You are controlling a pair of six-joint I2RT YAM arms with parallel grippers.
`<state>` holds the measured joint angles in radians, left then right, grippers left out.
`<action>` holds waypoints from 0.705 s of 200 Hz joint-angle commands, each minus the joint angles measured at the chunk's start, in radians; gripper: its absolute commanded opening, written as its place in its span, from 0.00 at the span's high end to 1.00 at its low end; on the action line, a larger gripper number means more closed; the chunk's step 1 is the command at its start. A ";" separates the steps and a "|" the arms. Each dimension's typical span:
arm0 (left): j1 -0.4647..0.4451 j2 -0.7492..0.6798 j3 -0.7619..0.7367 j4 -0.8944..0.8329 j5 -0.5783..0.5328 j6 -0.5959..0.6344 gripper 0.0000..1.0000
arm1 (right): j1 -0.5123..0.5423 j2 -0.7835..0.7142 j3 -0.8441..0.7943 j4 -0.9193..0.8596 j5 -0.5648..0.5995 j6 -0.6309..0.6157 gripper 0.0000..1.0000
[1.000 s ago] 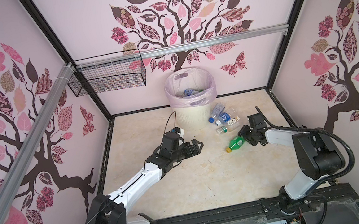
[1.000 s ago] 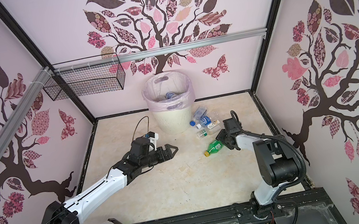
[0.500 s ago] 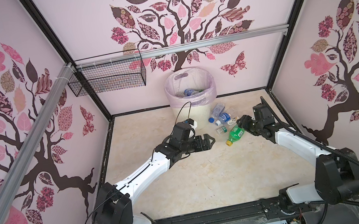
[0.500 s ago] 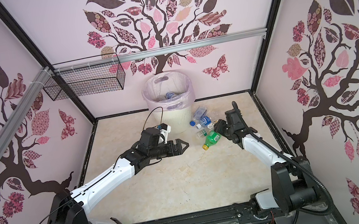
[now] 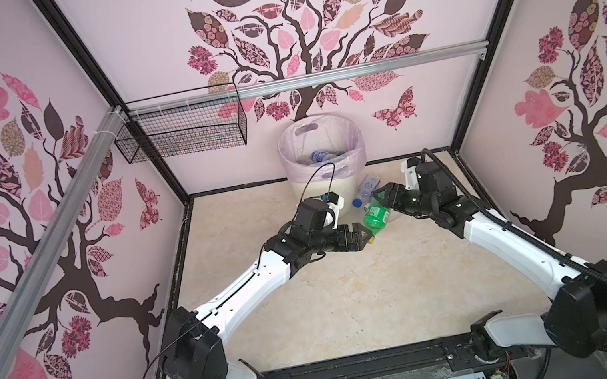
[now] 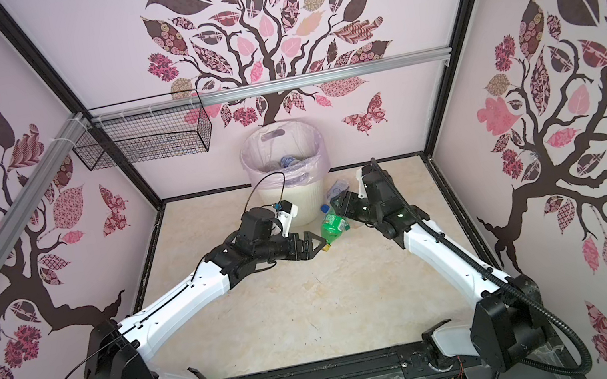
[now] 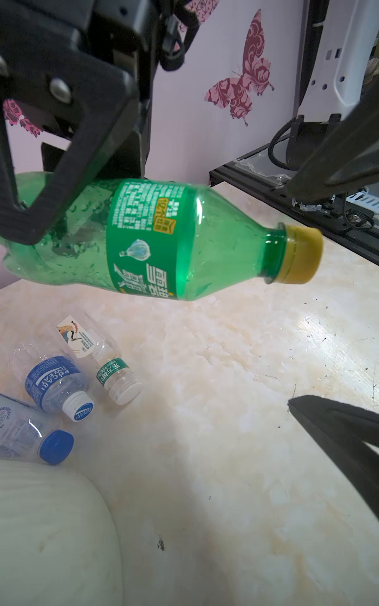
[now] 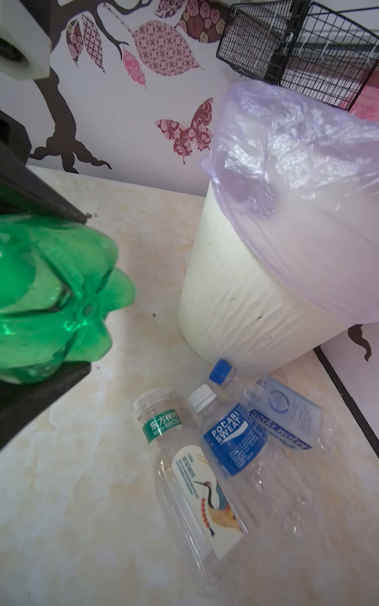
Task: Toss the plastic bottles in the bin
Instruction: 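Close left gripper on the green bottle's body while right gripper releases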
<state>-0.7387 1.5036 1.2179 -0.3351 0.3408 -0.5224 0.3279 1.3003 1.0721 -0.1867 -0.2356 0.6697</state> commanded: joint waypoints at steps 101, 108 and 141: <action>-0.001 0.062 0.072 0.061 -0.050 -0.019 0.15 | 0.102 0.017 0.108 -0.024 0.013 0.028 0.48; -0.001 0.064 0.075 0.062 -0.048 -0.019 0.15 | 0.103 0.018 0.110 -0.025 0.015 0.028 0.48; -0.002 0.078 0.088 0.065 -0.046 -0.028 0.16 | 0.113 0.028 0.110 -0.016 0.012 0.037 0.48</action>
<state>-0.7444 1.5520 1.2823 -0.2687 0.3248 -0.5465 0.4232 1.3048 1.1381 -0.2050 -0.1940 0.6949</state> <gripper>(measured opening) 0.849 0.623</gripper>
